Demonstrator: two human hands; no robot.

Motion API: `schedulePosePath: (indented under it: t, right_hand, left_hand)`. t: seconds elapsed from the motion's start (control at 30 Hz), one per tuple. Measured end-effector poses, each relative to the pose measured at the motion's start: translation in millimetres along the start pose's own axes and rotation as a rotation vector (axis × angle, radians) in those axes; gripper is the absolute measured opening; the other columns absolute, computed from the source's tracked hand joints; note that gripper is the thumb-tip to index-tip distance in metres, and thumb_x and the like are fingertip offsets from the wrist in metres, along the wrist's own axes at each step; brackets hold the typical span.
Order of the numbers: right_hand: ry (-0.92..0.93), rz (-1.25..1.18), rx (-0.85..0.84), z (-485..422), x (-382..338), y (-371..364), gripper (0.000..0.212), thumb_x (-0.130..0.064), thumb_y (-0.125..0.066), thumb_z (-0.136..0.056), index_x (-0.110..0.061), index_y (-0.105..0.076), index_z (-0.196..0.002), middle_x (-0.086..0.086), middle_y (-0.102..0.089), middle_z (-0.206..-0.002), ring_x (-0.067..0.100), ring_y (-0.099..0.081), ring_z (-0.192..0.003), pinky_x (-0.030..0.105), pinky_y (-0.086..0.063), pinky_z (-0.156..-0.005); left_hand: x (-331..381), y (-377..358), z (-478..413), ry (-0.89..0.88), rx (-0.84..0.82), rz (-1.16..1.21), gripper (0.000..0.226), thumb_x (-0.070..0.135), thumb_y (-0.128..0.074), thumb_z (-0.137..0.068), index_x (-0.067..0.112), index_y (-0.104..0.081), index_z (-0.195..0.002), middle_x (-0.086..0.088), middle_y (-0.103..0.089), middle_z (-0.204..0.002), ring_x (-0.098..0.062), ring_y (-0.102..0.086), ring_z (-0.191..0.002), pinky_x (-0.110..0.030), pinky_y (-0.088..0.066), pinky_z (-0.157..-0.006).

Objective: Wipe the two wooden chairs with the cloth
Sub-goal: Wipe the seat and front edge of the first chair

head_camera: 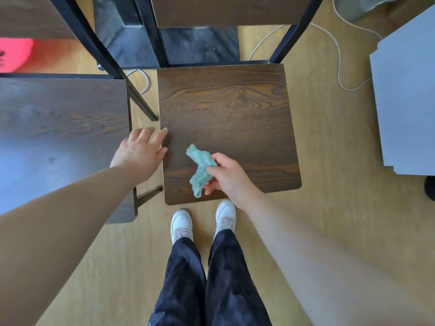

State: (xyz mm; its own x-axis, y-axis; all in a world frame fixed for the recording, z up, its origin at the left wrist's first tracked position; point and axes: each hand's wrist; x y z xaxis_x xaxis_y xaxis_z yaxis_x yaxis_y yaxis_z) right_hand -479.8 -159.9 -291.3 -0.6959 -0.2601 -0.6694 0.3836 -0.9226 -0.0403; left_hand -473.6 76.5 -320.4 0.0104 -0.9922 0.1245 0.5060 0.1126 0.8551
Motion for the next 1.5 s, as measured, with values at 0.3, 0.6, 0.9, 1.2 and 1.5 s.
schedulePosePath:
  t: [0.3,0.6,0.9,1.2,1.5]
  right_hand:
    - [0.144,0.319,0.623,-35.9,-58.8,156.9,0.039,-0.048,-0.047,-0.098,-0.012,-0.058,-0.087,0.009,-0.065,-0.077,0.02,-0.065,-0.054,0.031,-0.055,-0.053]
    - [0.025,0.554,0.64,-100.0,-40.8,187.2,0.025,-0.026,-0.06,-0.094,-0.025,-0.05,-0.117,0.005,-0.056,-0.11,0.026,-0.068,-0.077,0.032,-0.06,-0.055]
    - [0.119,0.936,0.476,-74.4,-11.0,150.0,0.015,-0.021,-0.056,-0.094,-0.017,-0.056,-0.109,0.013,-0.064,-0.103,0.033,-0.063,-0.089,0.036,-0.052,-0.072]
    - [0.345,1.115,0.103,-4.4,63.5,57.7,0.013,-0.016,-0.051,-0.096,-0.009,-0.056,-0.106,0.011,-0.065,-0.103,0.034,-0.066,-0.081,0.035,-0.042,-0.06]
    - [0.205,0.903,-0.248,25.9,103.4,-15.0,0.014,-0.018,-0.047,-0.096,-0.011,-0.055,-0.104,0.007,-0.061,-0.11,0.03,-0.057,-0.099,0.043,-0.047,-0.079]
  left_hand:
    - [11.6,7.0,-21.4,-0.013,0.027,0.023,0.057,0.044,-0.03,-0.104,0.024,-0.023,-0.157,-0.01,-0.035,-0.155,-0.033,-0.028,-0.142,-0.051,-0.037,-0.11]
    - [9.7,-6.6,-34.6,0.014,0.021,0.029,0.056,0.044,-0.033,-0.103,0.023,-0.028,-0.155,-0.012,-0.034,-0.154,-0.035,-0.03,-0.141,-0.053,-0.038,-0.108]
    - [13.4,-8.6,-33.3,0.039,0.04,0.069,0.056,0.044,-0.036,-0.102,0.022,-0.032,-0.154,-0.015,-0.035,-0.153,-0.038,-0.031,-0.139,-0.056,-0.038,-0.108]
    - [15.0,0.5,-32.4,0.04,0.039,0.082,0.056,0.045,-0.032,-0.104,0.022,-0.029,-0.155,-0.013,-0.035,-0.154,-0.036,-0.029,-0.141,-0.054,-0.035,-0.111]
    - [13.2,2.2,-32.9,0.036,0.02,0.069,0.056,0.043,-0.035,-0.103,0.021,-0.031,-0.154,-0.013,-0.036,-0.153,-0.037,-0.032,-0.14,-0.056,-0.039,-0.107]
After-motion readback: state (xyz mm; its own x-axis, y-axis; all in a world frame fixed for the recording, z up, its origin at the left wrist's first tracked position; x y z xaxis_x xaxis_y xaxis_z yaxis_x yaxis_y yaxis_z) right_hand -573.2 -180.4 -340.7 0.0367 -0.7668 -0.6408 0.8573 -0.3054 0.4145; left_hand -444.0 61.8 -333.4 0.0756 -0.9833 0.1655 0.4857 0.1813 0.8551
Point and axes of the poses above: each hand's wrist, its own z-axis away from the middle knuckle, its own y-axis out of the back of the hand, x = y × z
